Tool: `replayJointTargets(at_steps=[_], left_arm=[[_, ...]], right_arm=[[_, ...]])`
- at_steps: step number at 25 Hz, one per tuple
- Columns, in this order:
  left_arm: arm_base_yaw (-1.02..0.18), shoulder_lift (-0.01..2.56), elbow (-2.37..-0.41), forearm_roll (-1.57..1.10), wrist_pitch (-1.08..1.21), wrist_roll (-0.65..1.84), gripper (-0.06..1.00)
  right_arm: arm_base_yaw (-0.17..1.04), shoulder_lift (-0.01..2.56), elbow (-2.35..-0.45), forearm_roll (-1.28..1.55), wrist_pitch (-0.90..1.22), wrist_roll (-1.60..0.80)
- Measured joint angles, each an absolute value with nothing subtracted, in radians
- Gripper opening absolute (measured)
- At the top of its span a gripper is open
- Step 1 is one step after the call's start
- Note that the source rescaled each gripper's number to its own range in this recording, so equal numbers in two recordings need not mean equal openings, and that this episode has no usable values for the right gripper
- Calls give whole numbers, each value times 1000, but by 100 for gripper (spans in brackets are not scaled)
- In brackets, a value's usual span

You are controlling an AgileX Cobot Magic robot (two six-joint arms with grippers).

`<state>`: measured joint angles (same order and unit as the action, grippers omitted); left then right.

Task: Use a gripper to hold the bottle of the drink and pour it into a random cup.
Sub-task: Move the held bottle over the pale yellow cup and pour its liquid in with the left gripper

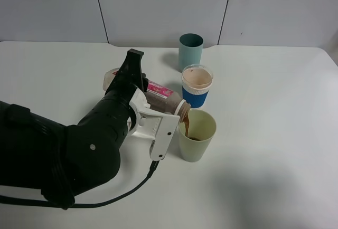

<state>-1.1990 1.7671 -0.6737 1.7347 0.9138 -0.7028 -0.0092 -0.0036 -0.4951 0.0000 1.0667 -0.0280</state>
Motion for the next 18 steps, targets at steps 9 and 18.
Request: replayJointTargets(at_steps=[9, 18], left_arm=[[-1199, 1767, -674, 1735, 914, -698, 5], [-1199, 1767, -674, 1735, 914, -689, 5]], right_arm=[[-9, -4, -495, 0, 1067, -28], [-9, -4, -495, 0, 1067, -28]])
